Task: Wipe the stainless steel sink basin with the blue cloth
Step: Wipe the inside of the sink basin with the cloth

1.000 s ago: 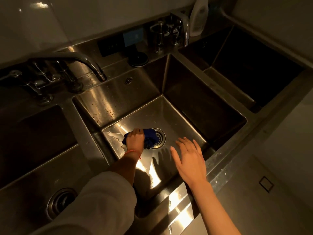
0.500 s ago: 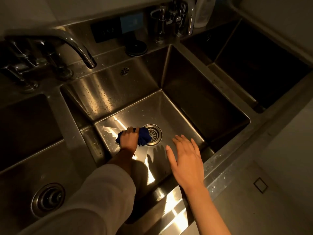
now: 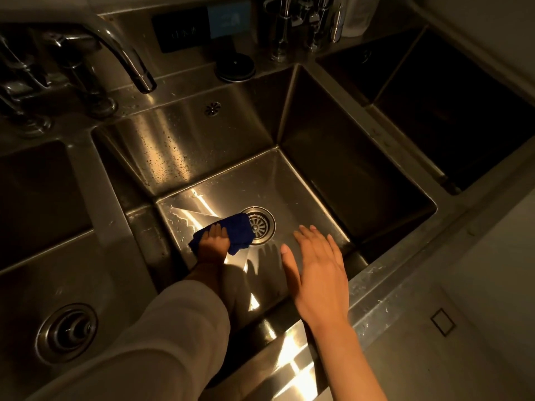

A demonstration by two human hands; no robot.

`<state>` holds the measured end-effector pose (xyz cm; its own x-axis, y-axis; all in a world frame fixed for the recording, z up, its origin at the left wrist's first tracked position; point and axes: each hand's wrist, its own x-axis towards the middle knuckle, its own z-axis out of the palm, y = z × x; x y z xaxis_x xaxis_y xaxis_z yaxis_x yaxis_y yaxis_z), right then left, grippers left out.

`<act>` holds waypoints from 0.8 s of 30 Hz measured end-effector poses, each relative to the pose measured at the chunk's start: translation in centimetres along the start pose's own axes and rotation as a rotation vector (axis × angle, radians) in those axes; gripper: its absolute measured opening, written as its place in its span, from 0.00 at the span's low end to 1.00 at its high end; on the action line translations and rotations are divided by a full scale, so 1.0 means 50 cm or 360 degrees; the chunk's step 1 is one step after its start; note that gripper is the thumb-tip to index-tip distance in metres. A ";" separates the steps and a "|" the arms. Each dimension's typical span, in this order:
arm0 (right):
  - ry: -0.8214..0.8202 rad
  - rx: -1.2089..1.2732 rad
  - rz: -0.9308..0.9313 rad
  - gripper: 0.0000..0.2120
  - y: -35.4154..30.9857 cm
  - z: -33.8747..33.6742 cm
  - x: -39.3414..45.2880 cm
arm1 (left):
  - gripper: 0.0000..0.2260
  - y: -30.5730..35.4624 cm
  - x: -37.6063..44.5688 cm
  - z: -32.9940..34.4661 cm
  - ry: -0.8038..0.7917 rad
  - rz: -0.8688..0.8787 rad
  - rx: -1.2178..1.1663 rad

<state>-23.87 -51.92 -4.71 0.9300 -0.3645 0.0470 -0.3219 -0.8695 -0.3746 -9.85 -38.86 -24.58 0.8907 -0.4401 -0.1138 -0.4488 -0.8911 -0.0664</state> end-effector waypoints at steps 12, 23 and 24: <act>-0.0022 0.0004 0.0015 0.25 0.000 0.000 0.001 | 0.27 0.022 -0.030 0.009 -0.0146 0.0094 -0.0143; -0.0015 0.0008 0.0028 0.22 0.001 0.004 -0.002 | 0.28 0.025 -0.030 0.034 -0.0123 0.0011 -0.0234; -0.0007 0.0005 0.0031 0.22 0.001 0.003 -0.001 | 0.28 0.025 -0.030 0.037 -0.0124 0.0000 -0.0244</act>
<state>-23.91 -51.88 -4.88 0.9245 -0.3796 0.0355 -0.3392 -0.8613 -0.3783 -11.88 -39.12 -26.30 0.8797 -0.4357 -0.1907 -0.4273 -0.9001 0.0851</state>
